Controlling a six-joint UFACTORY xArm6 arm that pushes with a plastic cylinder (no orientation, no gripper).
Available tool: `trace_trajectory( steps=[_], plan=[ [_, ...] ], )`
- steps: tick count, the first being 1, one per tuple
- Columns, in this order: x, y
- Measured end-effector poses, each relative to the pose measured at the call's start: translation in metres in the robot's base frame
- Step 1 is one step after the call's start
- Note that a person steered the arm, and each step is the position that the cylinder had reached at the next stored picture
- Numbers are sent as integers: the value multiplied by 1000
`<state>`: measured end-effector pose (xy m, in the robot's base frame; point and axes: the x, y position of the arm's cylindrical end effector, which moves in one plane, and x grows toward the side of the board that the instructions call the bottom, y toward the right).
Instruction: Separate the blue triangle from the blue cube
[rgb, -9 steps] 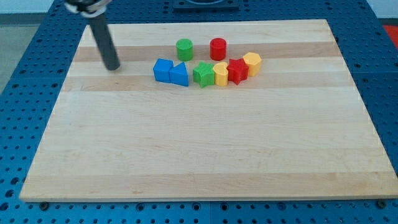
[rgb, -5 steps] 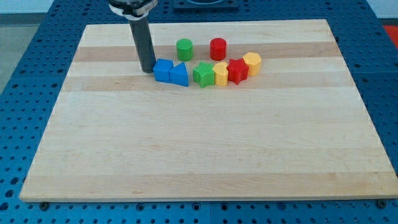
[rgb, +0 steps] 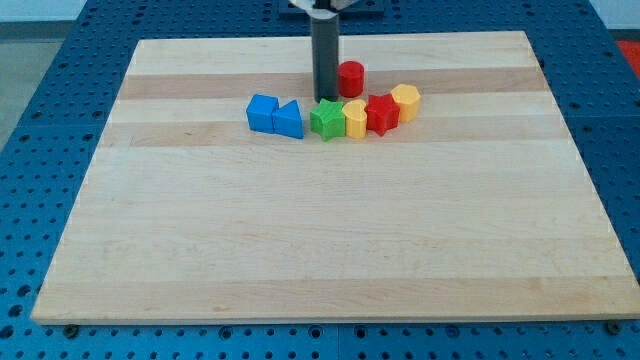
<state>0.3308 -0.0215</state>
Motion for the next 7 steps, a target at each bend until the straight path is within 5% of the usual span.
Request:
trace_trajectory(
  steps=[2,7],
  plan=[
    [73,-55],
    [68,-125]
  ],
)
